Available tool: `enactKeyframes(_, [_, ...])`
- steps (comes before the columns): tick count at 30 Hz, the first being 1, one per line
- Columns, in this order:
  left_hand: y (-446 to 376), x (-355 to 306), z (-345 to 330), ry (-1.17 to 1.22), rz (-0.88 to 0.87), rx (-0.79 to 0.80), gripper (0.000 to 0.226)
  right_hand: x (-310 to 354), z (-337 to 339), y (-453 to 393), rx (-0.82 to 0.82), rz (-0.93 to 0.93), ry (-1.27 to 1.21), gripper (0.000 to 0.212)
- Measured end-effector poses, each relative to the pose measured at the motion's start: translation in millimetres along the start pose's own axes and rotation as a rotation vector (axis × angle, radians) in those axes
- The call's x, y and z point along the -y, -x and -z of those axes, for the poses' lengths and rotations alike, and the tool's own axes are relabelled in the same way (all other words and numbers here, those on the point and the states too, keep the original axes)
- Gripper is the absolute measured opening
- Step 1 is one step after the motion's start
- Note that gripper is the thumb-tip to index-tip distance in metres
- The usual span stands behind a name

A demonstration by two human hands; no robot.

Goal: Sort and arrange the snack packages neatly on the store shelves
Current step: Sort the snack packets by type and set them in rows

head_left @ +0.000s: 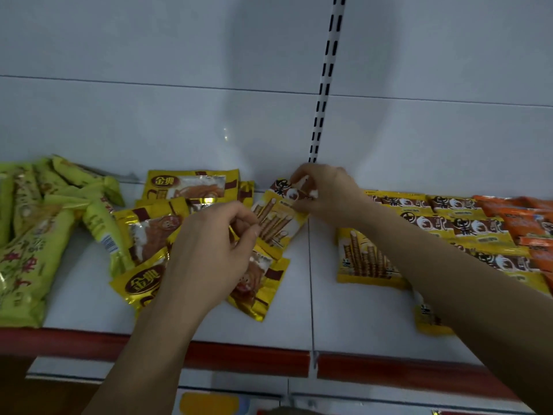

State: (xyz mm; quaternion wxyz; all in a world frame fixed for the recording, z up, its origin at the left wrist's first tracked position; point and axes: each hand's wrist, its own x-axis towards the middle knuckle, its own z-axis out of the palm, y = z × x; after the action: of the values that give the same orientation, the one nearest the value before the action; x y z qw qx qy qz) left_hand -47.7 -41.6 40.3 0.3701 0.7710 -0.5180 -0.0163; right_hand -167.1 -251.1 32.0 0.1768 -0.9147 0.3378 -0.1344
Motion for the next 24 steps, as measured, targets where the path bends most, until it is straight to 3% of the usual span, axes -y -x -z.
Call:
enactKeyframes(4, [-1,4,4,0.024,-0.002,-0.048,0.032,4,20,18,-0.134,-0.024,-0.464,0.03])
enactKeyframes(7, [-4,2,2,0.005,-0.008,0.037,0.052,8,38,41,-0.143,-0.047,-0.833,0.025])
enactKeyframes(9, [-1,-6,0,0.048,-0.042,0.061,0.049,9,46,56,-0.155,-0.06,-0.984,0.024])
enactKeyframes(13, [7,-13,-6,0.213,-0.104,-0.004,0.019,9,57,79,-0.07,-0.109,-1.138,0.034])
enactKeyframes(15, [8,-12,-9,0.226,-0.105,0.006,0.02,8,61,88,-0.024,-0.179,-1.21,0.036])
enactKeyframes(19, [12,-12,-15,0.252,-0.081,0.033,0.021,4,71,99,-0.06,-0.277,-1.057,0.018])
enactKeyframes(24, [25,-26,-39,0.344,-0.01,0.158,0.01,-14,71,98,-0.331,-0.291,-0.4,0.004])
